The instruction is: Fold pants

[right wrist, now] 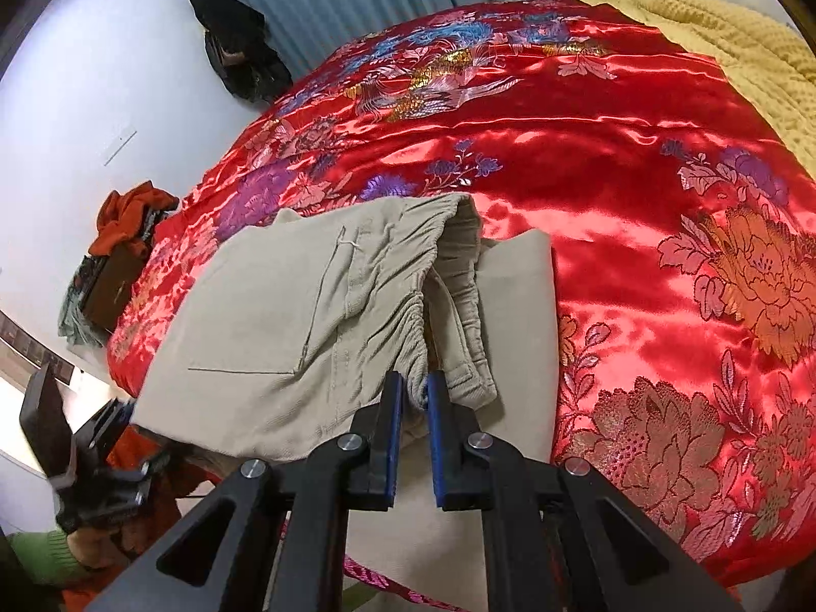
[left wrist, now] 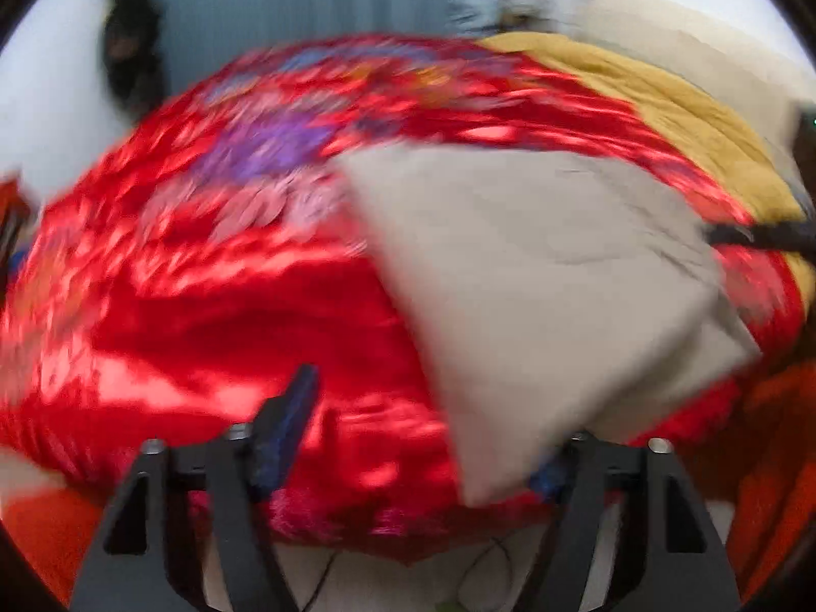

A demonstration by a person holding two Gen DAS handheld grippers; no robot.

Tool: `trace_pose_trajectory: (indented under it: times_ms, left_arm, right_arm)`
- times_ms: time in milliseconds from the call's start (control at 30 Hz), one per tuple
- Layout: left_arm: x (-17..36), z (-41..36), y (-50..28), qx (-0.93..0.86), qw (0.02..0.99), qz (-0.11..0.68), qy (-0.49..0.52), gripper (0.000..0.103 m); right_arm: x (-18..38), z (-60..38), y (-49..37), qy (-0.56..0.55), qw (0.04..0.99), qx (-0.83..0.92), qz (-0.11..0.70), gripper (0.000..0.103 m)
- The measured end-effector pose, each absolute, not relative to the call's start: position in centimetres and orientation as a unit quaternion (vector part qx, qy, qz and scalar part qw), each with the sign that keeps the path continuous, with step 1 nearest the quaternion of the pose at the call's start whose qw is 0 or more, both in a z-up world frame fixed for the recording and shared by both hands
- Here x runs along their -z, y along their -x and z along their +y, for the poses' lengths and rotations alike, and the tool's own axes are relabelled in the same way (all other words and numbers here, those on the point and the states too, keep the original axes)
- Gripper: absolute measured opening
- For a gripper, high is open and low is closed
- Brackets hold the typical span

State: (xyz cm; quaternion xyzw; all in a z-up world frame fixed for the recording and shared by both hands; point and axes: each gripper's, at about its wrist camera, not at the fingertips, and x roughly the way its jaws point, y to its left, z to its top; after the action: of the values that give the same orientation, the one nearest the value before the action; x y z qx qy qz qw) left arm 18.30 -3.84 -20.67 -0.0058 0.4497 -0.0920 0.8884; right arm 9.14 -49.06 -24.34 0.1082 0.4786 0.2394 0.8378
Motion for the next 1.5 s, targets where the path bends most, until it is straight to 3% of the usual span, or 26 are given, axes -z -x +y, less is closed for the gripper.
trace_pose_trajectory:
  times_ms: [67, 200, 333, 467, 600, 767, 933, 1000, 1033, 1067, 1300, 1500]
  left_arm:
    - [21.8, -2.6, -18.5, 0.101, 0.874, 0.473, 0.048, 0.07]
    - [21.8, -3.8, -17.7, 0.108, 0.88, 0.462, -0.002, 0.068]
    - [21.9, -4.3, -17.6, 0.116, 0.88, 0.461, -0.008, 0.068]
    - [21.9, -4.1, -17.7, 0.118, 0.879, 0.461, -0.009, 0.068]
    - [21.9, -4.2, -17.6, 0.118, 0.879, 0.462, -0.008, 0.068]
    - [22.0, -4.1, -17.6, 0.119, 0.878, 0.463, -0.009, 0.068]
    - [22.2, -4.6, -17.8, 0.119, 0.876, 0.467, -0.016, 0.068]
    - [21.9, -4.5, -17.8, 0.12, 0.875, 0.468, -0.015, 0.068]
    - [21.9, -4.4, -17.7, 0.121, 0.874, 0.47, -0.013, 0.068]
    - [21.7, -4.2, -17.6, 0.121, 0.874, 0.471, -0.01, 0.067]
    - [21.9, -3.8, -17.7, 0.132, 0.866, 0.483, 0.009, 0.069]
    - [22.1, -4.6, -17.6, 0.139, 0.86, 0.491, -0.017, 0.071]
  right_arm:
    - [24.5, -49.0, -9.3, -0.105, 0.833, -0.246, 0.484, 0.01]
    - [25.2, -48.4, -9.5, -0.082, 0.815, -0.274, 0.505, 0.011]
    - [24.8, -50.5, -11.3, -0.097, 0.811, -0.279, 0.504, 0.035]
    - [24.4, -50.5, -13.2, -0.08, 0.799, -0.312, 0.507, 0.036]
    - [25.5, -48.7, -14.9, -0.071, 0.764, -0.349, 0.539, 0.047]
    - [26.6, -46.9, -15.4, -0.011, 0.714, -0.356, 0.603, 0.04]
    - [27.9, -46.3, -16.2, -0.035, 0.706, -0.338, 0.621, 0.043]
    - [27.8, -45.1, -15.4, 0.003, 0.724, -0.329, 0.606, 0.035]
    - [27.0, -44.7, -14.8, 0.023, 0.736, -0.331, 0.59, 0.018]
    - [25.9, -44.8, -14.3, 0.023, 0.744, -0.334, 0.578, 0.013]
    - [19.5, -49.6, -9.8, 0.003, 0.802, -0.305, 0.513, 0.012]
    - [27.2, -52.2, -7.7, -0.042, 0.789, -0.246, 0.562, 0.012]
